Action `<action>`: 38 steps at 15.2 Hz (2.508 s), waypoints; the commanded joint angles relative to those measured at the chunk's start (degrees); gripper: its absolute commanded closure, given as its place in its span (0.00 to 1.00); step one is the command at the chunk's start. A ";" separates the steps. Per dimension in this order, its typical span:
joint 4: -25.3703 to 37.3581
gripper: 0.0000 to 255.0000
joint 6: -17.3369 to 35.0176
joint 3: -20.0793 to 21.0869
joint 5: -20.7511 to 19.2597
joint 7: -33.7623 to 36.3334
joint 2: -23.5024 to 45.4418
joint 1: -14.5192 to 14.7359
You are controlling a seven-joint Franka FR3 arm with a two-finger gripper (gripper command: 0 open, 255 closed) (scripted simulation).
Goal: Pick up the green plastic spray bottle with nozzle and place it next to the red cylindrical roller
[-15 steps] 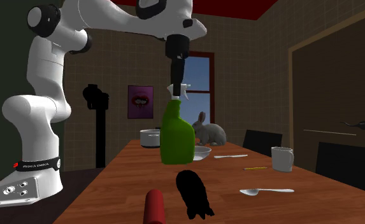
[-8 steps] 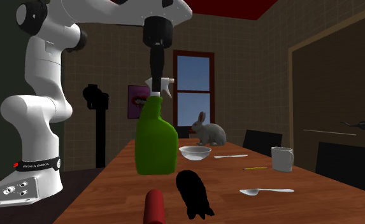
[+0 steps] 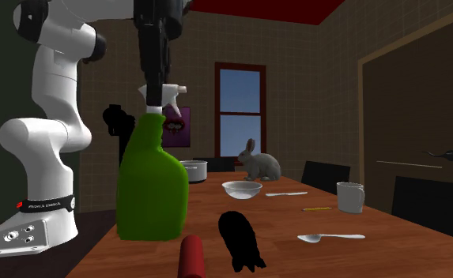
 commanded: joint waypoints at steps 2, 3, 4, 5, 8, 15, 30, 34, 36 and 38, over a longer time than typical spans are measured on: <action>1.64 1.00 -0.38 -2.08 0.71 -4.67 1.40 -2.39; 2.29 1.00 -0.50 -2.72 1.05 -6.19 2.04 -3.22; 3.02 1.00 -0.64 -3.36 1.44 -7.73 2.74 -4.08; 3.83 1.00 -0.80 -4.00 1.89 -9.29 3.52 -4.95; 6.72 1.00 -1.45 -5.78 3.55 -14.03 6.28 -7.84; 7.43 1.00 0.63 -7.21 5.78 -19.12 9.80 -11.22; -2.26 1.00 11.64 -6.68 7.09 -19.91 11.48 -11.09; -3.03 1.00 12.67 -6.59 7.34 -20.06 11.81 -11.14; -3.03 1.00 12.67 -6.59 7.34 -20.06 11.81 -11.14; -3.03 1.00 12.67 -6.59 7.34 -20.06 11.81 -11.14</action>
